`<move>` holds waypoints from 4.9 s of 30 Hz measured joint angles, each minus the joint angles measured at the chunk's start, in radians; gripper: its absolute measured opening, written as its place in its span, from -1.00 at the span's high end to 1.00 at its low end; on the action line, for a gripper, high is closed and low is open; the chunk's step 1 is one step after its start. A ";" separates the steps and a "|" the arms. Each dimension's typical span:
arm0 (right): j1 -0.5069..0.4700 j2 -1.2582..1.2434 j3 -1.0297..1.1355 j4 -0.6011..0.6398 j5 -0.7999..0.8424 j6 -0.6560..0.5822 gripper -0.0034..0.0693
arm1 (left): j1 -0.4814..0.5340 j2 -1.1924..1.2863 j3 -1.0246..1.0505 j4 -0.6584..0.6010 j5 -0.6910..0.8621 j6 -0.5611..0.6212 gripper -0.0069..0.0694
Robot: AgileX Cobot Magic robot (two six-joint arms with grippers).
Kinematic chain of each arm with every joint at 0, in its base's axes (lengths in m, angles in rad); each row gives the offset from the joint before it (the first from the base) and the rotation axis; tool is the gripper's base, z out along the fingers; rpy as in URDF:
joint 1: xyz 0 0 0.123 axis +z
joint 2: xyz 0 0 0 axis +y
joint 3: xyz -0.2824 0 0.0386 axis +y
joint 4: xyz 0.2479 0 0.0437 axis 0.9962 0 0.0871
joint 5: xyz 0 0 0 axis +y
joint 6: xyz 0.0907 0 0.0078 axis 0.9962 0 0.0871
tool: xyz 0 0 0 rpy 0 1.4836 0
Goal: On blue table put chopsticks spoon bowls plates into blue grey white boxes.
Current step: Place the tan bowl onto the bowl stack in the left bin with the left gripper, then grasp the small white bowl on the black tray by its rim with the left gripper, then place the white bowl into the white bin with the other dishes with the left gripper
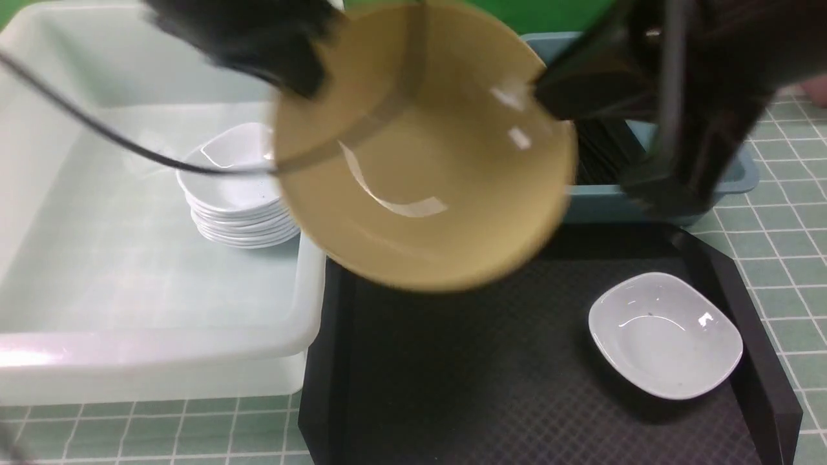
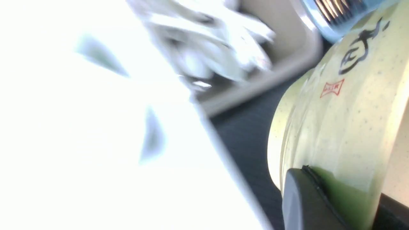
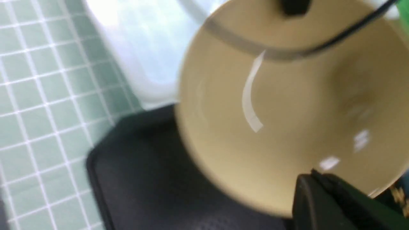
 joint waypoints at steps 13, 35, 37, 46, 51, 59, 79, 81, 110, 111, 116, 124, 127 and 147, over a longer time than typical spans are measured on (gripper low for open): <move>0.089 0.269 -0.205 0.001 -0.046 -0.027 0.81 | 0.683 -0.207 0.431 -0.068 -0.147 0.024 0.80; 0.089 0.318 -0.223 0.001 -0.060 -0.054 0.80 | 0.768 0.063 0.519 -0.078 -0.359 0.024 0.50; 0.089 0.319 -0.223 0.001 -0.061 -0.054 0.80 | 0.768 0.063 0.519 -0.073 -0.356 0.022 0.33; 0.089 0.319 -0.223 -0.002 -0.057 -0.057 0.79 | 0.768 0.036 0.489 -0.003 -0.279 0.009 -0.53; 0.083 0.319 -0.223 -0.022 -0.006 -0.057 0.79 | 0.766 -0.050 0.368 0.033 -0.197 -0.049 -0.69; -0.003 0.318 -0.223 -0.059 0.098 0.033 0.77 | 0.496 -0.174 0.301 0.035 -0.136 -0.063 -0.69; -0.346 -0.210 0.390 -0.082 0.103 0.217 0.76 | -0.545 0.257 0.225 0.041 -0.344 -0.086 -0.61; -0.365 -0.268 0.457 -0.089 0.105 0.222 0.75 | -0.591 0.339 0.157 0.028 -0.353 -0.086 -0.61; -0.383 -0.428 0.568 -0.101 0.080 0.235 0.71 | -0.698 0.778 -0.251 0.070 -0.281 -0.162 0.32; -0.383 -0.428 0.568 -0.101 0.079 0.235 0.71 | -0.698 0.778 -0.251 0.070 -0.282 -0.162 0.35; -0.383 -0.428 0.568 -0.101 0.060 0.235 0.71 | -0.693 0.741 -0.259 0.072 -0.267 -0.166 0.73; -0.383 -0.400 0.494 -0.027 0.014 0.164 0.71 | -0.574 0.548 -0.255 0.133 -0.204 -0.137 0.80; -0.383 -0.349 0.415 0.060 -0.002 0.088 0.71 | -0.486 0.431 -0.255 0.135 -0.165 -0.126 0.80; 0.000 0.172 -0.039 0.112 -0.097 -0.029 0.71 | 0.226 0.129 -0.045 0.123 -0.015 0.026 0.80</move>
